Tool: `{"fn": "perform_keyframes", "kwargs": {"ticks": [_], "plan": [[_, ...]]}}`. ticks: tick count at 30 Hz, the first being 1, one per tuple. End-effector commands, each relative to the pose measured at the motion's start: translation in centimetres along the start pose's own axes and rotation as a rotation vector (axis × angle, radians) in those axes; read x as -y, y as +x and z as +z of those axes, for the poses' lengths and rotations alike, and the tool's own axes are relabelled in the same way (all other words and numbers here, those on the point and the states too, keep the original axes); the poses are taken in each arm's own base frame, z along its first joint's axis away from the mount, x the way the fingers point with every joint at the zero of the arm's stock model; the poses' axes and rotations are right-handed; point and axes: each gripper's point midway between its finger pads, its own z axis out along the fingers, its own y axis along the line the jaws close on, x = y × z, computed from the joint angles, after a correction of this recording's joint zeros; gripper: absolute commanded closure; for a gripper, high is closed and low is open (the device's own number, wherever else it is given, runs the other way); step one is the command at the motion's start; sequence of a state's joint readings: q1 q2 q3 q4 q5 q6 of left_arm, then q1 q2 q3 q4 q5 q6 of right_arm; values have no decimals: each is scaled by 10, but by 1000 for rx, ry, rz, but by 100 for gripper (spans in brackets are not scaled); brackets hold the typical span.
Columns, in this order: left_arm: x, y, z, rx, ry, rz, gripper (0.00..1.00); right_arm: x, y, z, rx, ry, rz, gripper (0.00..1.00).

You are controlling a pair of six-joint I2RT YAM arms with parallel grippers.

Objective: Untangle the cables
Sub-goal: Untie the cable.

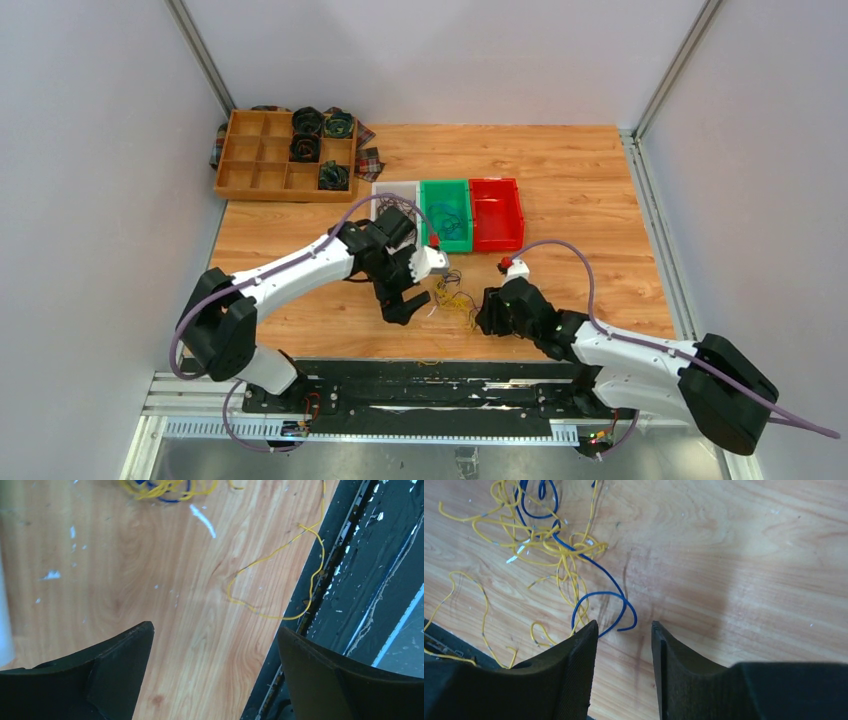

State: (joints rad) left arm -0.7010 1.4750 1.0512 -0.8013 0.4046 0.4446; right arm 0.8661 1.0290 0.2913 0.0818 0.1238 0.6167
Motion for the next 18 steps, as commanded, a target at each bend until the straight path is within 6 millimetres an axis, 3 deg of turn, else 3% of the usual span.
{"fn": "perform_keyframes", "kwargs": {"ticks": [1,8,13,18], "plan": [[5,-8,22,-15,-47,112,1,5,-6,7,49,28,-16,57],[9,0,46,-76,-51,215,5,-6,-10,9,42,-14,-38,72],[-5,0,60,-82,-133,220,30,-15,-19,1,69,-57,-46,97],[-24,3,65,-76,-233,242,49,-19,-35,-17,113,-71,-27,99]]}}
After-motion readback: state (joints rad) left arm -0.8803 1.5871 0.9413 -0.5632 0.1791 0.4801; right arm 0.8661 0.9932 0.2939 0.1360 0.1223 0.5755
